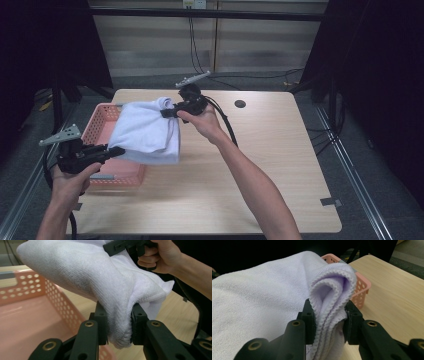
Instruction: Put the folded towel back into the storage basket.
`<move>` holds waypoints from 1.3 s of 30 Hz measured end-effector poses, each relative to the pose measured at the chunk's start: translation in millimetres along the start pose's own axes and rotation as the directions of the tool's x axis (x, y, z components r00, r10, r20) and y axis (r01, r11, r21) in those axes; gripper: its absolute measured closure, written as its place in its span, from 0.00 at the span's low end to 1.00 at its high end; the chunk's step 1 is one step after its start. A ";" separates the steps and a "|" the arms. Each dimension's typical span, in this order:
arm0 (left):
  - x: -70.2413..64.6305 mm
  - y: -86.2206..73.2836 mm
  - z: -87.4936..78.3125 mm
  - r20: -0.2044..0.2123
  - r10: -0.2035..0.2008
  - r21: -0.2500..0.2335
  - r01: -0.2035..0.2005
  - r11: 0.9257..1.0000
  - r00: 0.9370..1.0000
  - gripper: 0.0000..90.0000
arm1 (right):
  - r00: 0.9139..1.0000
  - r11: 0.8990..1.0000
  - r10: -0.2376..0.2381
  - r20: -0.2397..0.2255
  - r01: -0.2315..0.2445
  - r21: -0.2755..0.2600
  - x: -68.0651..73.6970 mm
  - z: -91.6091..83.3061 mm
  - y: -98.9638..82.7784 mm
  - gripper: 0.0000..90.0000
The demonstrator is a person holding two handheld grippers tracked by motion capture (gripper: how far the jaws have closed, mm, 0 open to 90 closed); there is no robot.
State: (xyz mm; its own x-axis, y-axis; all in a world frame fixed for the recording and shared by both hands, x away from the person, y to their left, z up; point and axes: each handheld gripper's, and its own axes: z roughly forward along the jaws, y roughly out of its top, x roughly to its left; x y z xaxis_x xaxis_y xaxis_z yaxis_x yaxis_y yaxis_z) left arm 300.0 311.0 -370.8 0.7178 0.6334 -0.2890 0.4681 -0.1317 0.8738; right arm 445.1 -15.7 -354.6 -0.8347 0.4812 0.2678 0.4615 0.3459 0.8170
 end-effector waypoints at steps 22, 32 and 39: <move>60.1 -21.5 -73.3 -0.178 -0.118 -0.026 0.115 0.993 0.977 0.82 | 1.000 0.999 0.004 -0.008 -0.003 0.050 43.9 96.1 37.6 0.76; 80.0 -41.5 -70.6 -0.240 -0.151 0.056 0.169 0.984 0.959 0.82 | 0.999 0.997 0.036 0.021 -0.037 0.072 44.6 132.2 19.4 0.76; 83.6 -51.5 -49.7 -0.257 -0.157 0.094 0.186 0.978 0.954 0.81 | 0.995 0.994 0.077 0.064 -0.081 0.075 32.3 148.3 0.5 0.75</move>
State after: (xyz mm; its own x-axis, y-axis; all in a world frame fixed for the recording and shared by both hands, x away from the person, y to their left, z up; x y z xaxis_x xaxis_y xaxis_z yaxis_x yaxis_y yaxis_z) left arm 310.3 408.6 -420.6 0.4786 0.8205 -0.3125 0.6400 -0.0824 0.7639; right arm 463.0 119.5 -421.3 -0.7760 0.5567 0.2965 0.5493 0.3654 0.7515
